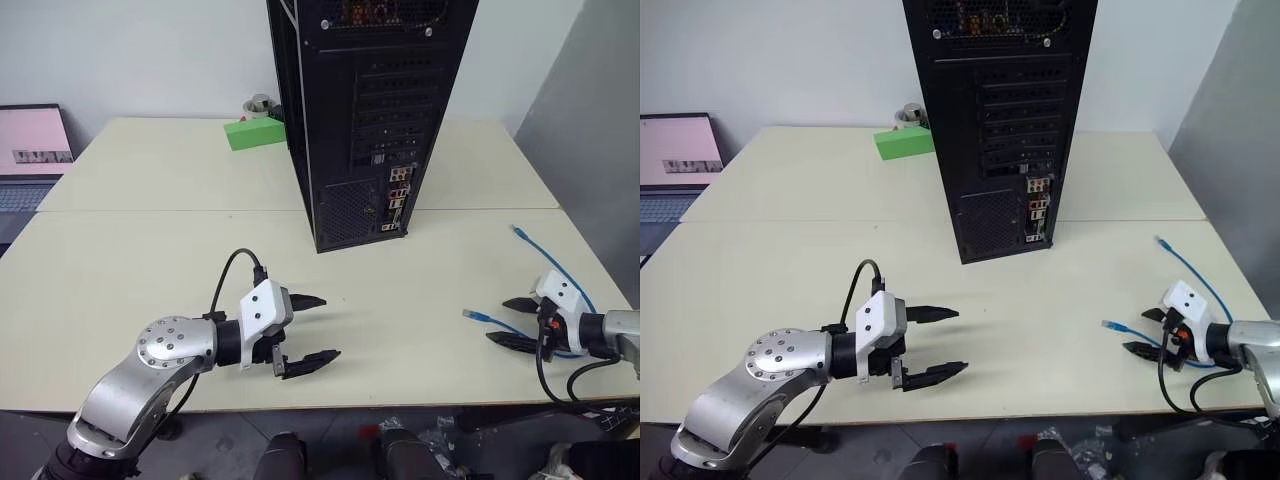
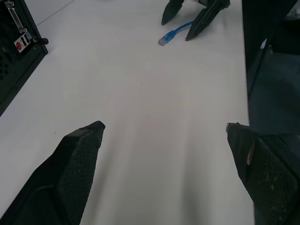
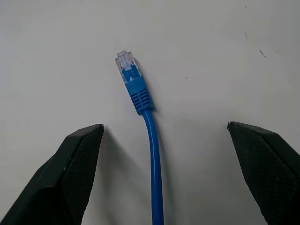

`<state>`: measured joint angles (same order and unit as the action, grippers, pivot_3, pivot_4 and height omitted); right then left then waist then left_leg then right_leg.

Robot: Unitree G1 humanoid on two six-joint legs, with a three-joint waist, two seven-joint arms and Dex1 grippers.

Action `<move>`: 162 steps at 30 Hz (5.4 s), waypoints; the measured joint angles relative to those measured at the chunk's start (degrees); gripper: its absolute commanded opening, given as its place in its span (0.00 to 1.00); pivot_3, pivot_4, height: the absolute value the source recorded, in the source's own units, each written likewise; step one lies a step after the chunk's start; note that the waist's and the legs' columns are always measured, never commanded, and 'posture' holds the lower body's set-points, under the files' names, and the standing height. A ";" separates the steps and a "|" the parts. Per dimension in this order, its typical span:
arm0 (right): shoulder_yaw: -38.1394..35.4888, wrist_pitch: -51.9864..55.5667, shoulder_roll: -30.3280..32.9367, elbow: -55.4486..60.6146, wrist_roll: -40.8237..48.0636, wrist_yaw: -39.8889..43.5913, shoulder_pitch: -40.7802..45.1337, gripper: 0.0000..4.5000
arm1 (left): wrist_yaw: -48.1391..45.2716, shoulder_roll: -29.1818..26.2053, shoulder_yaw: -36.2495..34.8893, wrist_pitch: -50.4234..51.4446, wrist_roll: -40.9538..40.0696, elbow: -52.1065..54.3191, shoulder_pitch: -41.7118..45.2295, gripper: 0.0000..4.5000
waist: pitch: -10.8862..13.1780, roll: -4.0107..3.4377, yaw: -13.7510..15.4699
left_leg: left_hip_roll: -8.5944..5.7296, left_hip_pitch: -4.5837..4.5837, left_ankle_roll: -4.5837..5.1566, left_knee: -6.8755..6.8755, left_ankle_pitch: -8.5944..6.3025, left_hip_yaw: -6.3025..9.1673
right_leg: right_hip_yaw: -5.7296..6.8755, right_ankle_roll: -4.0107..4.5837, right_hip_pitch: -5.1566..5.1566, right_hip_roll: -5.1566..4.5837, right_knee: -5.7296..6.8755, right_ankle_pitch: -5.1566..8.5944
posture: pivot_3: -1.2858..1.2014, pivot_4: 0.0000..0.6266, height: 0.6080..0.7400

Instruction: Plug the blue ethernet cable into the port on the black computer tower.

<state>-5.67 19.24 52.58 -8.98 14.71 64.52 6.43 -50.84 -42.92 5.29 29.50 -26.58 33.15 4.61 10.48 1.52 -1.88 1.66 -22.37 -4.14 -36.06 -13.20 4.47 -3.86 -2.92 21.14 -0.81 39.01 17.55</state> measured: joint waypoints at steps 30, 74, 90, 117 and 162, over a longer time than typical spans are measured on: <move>2.15 -7.16 -5.86 3.04 -0.51 -1.03 1.48 0.06 | 0.20 0.67 -0.04 -1.17 0.14 -1.57 0.69 1.00 | 0.02 -0.08 -0.03 | -0.02 -0.07 0.00 0.02 0.00 0.00 | -0.02 0.00 0.11 -0.01 0.01 0.00 | 0.52 0.24 1.00; 5.45 -2.25 -2.13 8.67 0.00 0.49 1.06 0.00 | 0.15 2.68 0.55 -2.56 2.71 -4.20 2.33 1.00 | 0.02 -0.10 -0.12 | 0.00 -0.18 0.00 0.01 0.00 0.02 | 0.00 0.00 0.21 0.00 0.02 0.00 | 0.52 0.24 1.00; 20.96 10.40 -11.70 25.05 -0.19 -2.18 14.92 0.00 | -4.81 9.34 12.83 -7.69 10.68 -18.46 13.14 1.00 | 0.03 -0.11 0.16 | -0.06 -0.37 0.00 -0.03 0.00 0.16 | 0.16 0.00 0.31 -0.02 0.02 -0.01 | 0.52 0.24 1.00; 24.41 10.99 -13.01 25.68 -1.24 -2.36 17.29 0.00 | -9.63 8.47 12.19 -9.33 11.14 -21.61 14.39 0.07 | 0.03 -0.11 0.08 | -0.05 -0.38 0.00 -0.03 0.00 0.19 | 0.19 0.00 0.31 -0.02 0.03 -0.01 | 0.52 0.24 1.00; 9.30 40.11 -28.54 29.82 28.82 -17.86 19.09 0.72 | 30.19 8.73 2.79 -96.26 54.11 -48.63 15.76 0.07 | 0.02 -0.15 0.10 | -0.07 -0.40 0.00 -0.01 0.00 0.20 | 0.25 -0.03 0.33 -0.07 0.06 -0.04 | 0.52 0.24 1.00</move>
<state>3.63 59.35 24.04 20.84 43.53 46.66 25.53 -20.64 -34.19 8.09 -66.76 27.53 -15.48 20.37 10.49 1.37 -1.78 1.58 -22.77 -4.14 -36.07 -13.19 4.67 -3.61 -2.96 21.47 -0.88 39.08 17.51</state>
